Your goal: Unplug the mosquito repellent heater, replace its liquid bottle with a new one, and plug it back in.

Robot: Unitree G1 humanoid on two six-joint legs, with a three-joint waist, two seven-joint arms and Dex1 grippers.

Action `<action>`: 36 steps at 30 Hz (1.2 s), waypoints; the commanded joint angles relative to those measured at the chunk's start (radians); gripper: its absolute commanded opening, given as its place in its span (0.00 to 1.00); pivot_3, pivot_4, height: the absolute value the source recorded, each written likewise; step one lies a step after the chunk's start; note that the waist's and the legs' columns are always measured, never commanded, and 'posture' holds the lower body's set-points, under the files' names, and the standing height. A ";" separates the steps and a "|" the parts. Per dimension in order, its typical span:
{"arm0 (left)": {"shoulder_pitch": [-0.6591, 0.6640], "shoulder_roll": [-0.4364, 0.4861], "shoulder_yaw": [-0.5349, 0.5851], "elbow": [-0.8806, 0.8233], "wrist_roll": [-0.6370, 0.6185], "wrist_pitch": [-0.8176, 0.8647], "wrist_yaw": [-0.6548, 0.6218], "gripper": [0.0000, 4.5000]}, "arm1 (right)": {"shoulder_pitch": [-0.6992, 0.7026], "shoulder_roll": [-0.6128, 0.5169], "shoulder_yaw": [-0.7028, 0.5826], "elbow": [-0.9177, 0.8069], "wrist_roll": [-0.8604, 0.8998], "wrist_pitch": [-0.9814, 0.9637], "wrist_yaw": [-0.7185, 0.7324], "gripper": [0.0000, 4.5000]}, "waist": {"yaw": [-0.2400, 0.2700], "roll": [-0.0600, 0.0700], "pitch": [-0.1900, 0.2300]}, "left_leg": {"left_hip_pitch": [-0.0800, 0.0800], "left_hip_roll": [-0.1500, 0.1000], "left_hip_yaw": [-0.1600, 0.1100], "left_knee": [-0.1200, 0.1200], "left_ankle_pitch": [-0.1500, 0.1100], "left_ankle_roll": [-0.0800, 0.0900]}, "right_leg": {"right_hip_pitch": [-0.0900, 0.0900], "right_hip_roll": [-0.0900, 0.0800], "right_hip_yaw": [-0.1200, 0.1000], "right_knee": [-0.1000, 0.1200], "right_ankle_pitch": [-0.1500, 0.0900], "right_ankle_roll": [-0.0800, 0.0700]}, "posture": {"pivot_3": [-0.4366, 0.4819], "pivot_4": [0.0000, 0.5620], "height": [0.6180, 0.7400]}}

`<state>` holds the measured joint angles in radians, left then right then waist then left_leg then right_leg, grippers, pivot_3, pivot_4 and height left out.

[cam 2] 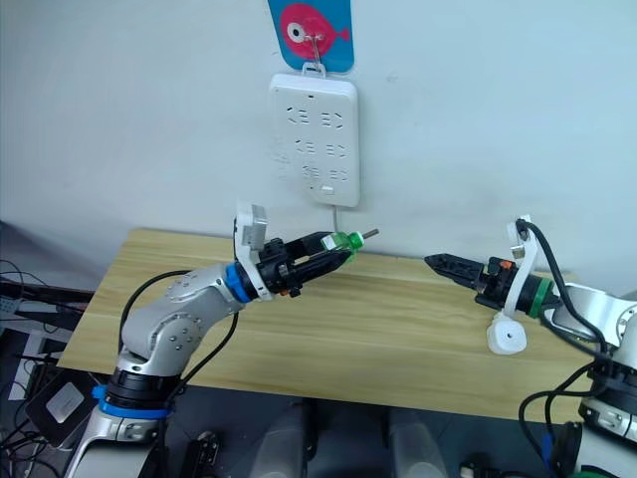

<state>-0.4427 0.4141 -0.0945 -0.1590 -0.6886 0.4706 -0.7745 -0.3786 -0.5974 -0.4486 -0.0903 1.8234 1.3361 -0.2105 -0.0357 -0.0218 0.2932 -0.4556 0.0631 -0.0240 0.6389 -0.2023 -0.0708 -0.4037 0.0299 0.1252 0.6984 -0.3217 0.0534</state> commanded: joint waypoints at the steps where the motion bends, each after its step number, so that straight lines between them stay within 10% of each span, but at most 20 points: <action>1: -0.009 -0.037 -0.034 -0.014 0.082 -0.097 -0.030 0.49 | 0.003 0.080 0.091 -0.159 0.149 -0.190 -0.139 0.99 | -0.013 0.000 0.000 | 0.000 0.000 0.000 0.000 0.000 0.000 | 0.000 0.000 0.000 0.000 0.000 0.000 | 0.40 0.54 1.00; 17: -0.024 -0.125 -0.051 -0.032 0.141 -0.119 -0.039 0.49 | -0.017 0.222 0.267 -0.328 0.149 -0.442 -0.400 0.99 | -0.022 0.000 0.000 | 0.000 0.001 -0.001 -0.001 0.000 0.000 | -0.001 0.000 -0.001 0.000 0.000 0.001 | 0.39 0.55 1.00; 29: -0.008 -0.121 -0.054 -0.062 0.135 -0.104 -0.041 0.49 | -0.006 0.244 0.288 -0.346 0.149 -0.475 -0.434 0.19 | -0.022 0.000 0.000 | 0.000 0.001 -0.002 -0.001 0.000 0.000 | -0.001 0.000 -0.001 0.000 0.000 0.001 | 0.40 0.55 1.00; 36: -0.009 -0.104 -0.062 -0.063 0.138 -0.091 -0.067 0.82 | 0.009 0.257 0.284 -0.353 0.149 -0.489 -0.442 0.19 | -0.022 0.000 0.000 | 0.000 0.001 -0.002 -0.001 0.000 0.000 | -0.001 0.000 -0.001 0.000 0.000 0.001 | 0.40 0.55 1.00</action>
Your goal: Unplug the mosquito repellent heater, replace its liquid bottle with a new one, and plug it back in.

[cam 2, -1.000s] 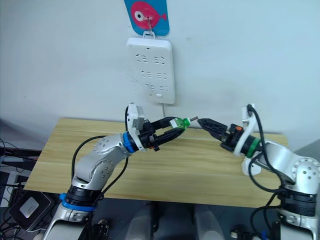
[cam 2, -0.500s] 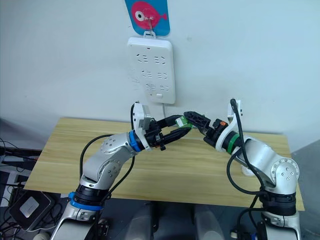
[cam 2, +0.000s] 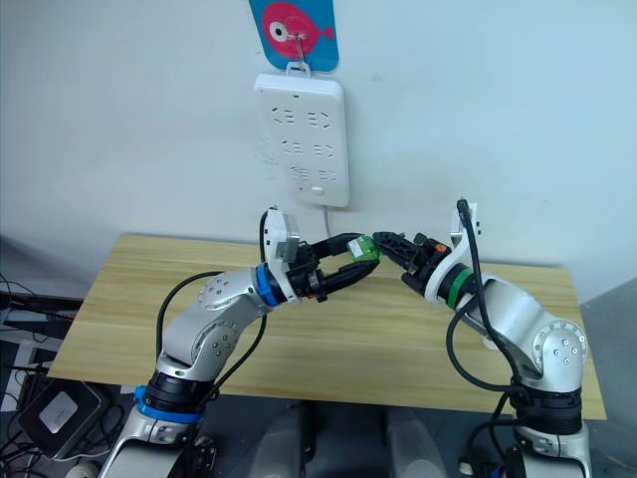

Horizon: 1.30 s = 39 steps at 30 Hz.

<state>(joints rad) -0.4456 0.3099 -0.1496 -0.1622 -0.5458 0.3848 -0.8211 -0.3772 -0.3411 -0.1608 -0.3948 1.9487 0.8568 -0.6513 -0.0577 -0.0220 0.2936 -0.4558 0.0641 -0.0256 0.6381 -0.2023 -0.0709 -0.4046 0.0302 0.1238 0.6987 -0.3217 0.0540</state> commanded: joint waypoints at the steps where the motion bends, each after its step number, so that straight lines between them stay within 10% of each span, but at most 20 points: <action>1: -0.006 0.002 -0.003 -0.060 -0.005 -0.005 -0.023 0.89 | 0.012 -0.008 -0.010 -0.042 0.024 -0.007 0.000 0.19 | 0.000 0.000 0.000 | 0.000 0.000 0.000 0.000 0.000 0.000 | 0.000 0.000 0.000 0.000 0.000 0.000 | 0.40 0.55 1.00; 9: -0.001 0.080 0.026 -0.091 -0.025 0.041 -0.079 1.00 | 0.089 -0.231 -0.022 0.006 -0.108 0.056 0.140 0.19 | 0.000 0.000 0.000 | 0.000 0.000 0.000 0.000 0.000 0.000 | 0.000 0.000 0.000 0.000 0.000 0.000 | 0.41 0.54 1.00; 15: 0.032 0.220 0.006 -0.110 -0.029 0.107 -0.205 1.00 | 0.187 -0.455 0.287 -0.082 -1.027 -0.233 0.583 0.19 | 0.001 0.000 0.000 | 0.002 0.000 0.000 -0.002 0.000 0.000 | -0.001 0.001 0.000 0.000 -0.003 0.004 | 0.41 0.53 1.00; 25: 0.051 0.260 -0.026 -0.075 0.056 0.051 -0.268 1.00 | 0.285 -0.285 0.415 0.243 -1.670 -0.694 0.733 0.19 | 0.004 0.000 0.000 | 0.003 0.000 0.001 -0.003 0.001 -0.002 | 0.000 -0.001 0.000 0.000 0.000 0.000 | 0.41 0.51 1.00; 39: 0.072 0.256 -0.004 -0.083 0.066 0.048 -0.258 1.00 | 0.334 -0.129 0.339 0.418 -1.858 -0.808 0.826 0.19 | 0.006 0.000 0.000 | 0.004 0.000 0.000 -0.001 0.002 -0.003 | 0.000 -0.001 0.000 0.005 0.000 -0.001 | 0.42 0.51 1.00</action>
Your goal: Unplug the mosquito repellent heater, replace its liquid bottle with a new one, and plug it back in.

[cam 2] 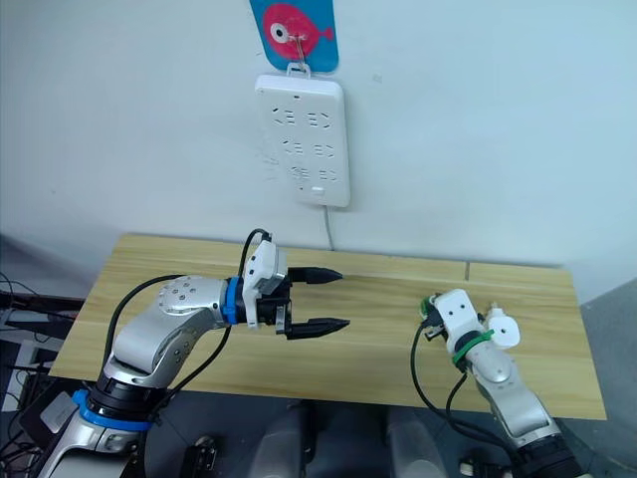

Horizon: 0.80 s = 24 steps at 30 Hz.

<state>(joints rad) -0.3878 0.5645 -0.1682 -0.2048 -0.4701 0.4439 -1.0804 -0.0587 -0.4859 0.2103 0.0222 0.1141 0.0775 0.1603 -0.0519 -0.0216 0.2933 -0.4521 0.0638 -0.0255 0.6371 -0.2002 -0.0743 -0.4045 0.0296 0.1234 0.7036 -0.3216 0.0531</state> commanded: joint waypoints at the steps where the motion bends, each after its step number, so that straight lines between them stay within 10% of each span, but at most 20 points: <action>1: 0.016 0.001 0.016 -0.042 -0.011 -0.009 0.002 1.00 | 0.017 0.022 -0.036 0.005 -0.027 -0.035 0.023 0.19 | 0.000 0.000 0.000 | 0.000 0.000 0.000 0.000 0.000 0.000 | 0.000 0.000 0.000 0.001 0.000 0.000 | 0.42 0.51 1.00; 3: 0.019 0.000 0.019 -0.046 -0.016 -0.003 0.005 1.00 | 0.021 0.034 -0.045 0.010 -0.038 -0.048 0.038 0.19 | 0.000 0.000 0.000 | 0.001 0.000 0.000 0.001 0.000 0.000 | 0.000 0.000 0.000 0.003 0.000 0.000 | 0.42 0.51 1.00; 13: 0.121 -0.030 0.079 -0.050 0.016 -0.066 0.100 1.00 | 0.052 -0.019 -0.140 -0.119 -0.016 -0.060 0.168 0.97 | -0.005 0.000 0.000 | 0.001 -0.001 0.000 0.007 0.000 0.000 | 0.000 0.000 0.001 0.010 0.000 0.000 | 0.43 0.54 1.00; 24: 0.557 -0.197 0.273 -0.334 0.096 0.002 0.601 1.00 | -0.126 -0.155 -0.138 -0.384 0.187 0.205 0.514 0.99 | 0.001 0.000 0.003 | 0.002 0.000 -0.001 0.007 0.000 0.000 | 0.001 0.000 0.001 0.010 0.000 0.000 | 0.48 0.59 1.00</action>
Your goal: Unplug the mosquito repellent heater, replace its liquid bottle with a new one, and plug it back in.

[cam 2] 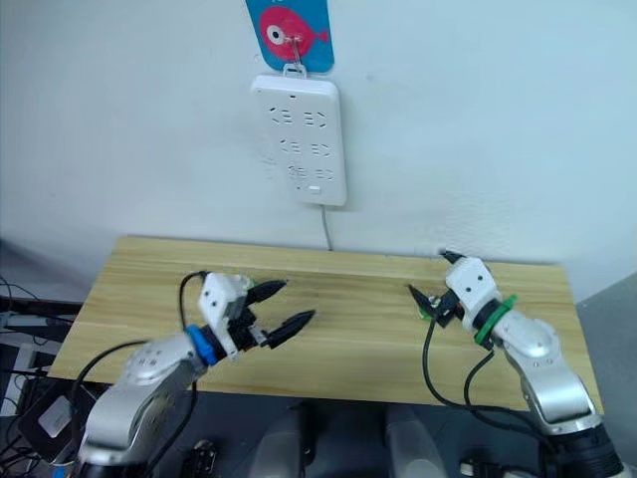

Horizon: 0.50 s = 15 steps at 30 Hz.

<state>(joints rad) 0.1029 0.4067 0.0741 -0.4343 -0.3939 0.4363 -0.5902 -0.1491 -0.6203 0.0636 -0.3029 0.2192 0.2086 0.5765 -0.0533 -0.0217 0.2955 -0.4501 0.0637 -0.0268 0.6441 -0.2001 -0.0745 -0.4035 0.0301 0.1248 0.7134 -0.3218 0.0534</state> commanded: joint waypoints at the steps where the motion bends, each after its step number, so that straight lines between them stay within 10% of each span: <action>1: 0.103 -0.066 0.047 -0.127 0.041 0.006 0.165 1.00 | -0.061 -0.032 0.021 -0.071 0.107 0.103 0.141 0.99 | 0.005 -0.001 0.002 | 0.000 0.000 0.000 0.000 0.000 0.000 | 0.000 0.000 0.000 0.000 0.000 0.000 | 0.48 0.59 1.00; 8: 0.254 -0.190 0.106 -0.124 0.148 -0.074 0.364 1.00 | -0.207 -0.034 0.089 -0.047 0.169 0.187 0.312 0.99 | 0.025 -0.007 0.011 | 0.000 0.000 -0.001 0.000 0.000 0.000 | 0.001 0.000 0.000 -0.001 0.000 0.000 | 0.54 0.60 1.00; 15: 0.085 -0.203 0.090 0.241 0.215 -0.316 0.348 1.00 | -0.297 0.043 0.190 -0.013 0.131 0.192 0.359 0.99 | 0.036 -0.007 0.014 | 0.000 -0.001 -0.001 -0.001 0.000 0.000 | 0.000 0.000 -0.002 -0.001 0.000 0.000 | 0.55 0.60 1.00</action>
<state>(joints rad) 0.1995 0.2028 0.1638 -0.2360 -0.2020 0.1906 -0.2350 -0.4282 -0.5789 0.2572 -0.3031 0.3520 0.4015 0.9263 -0.0175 -0.0292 0.3095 -0.4502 0.0631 -0.0277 0.6435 -0.2002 -0.0745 -0.4035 0.0300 0.1232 0.7122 -0.3218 0.0533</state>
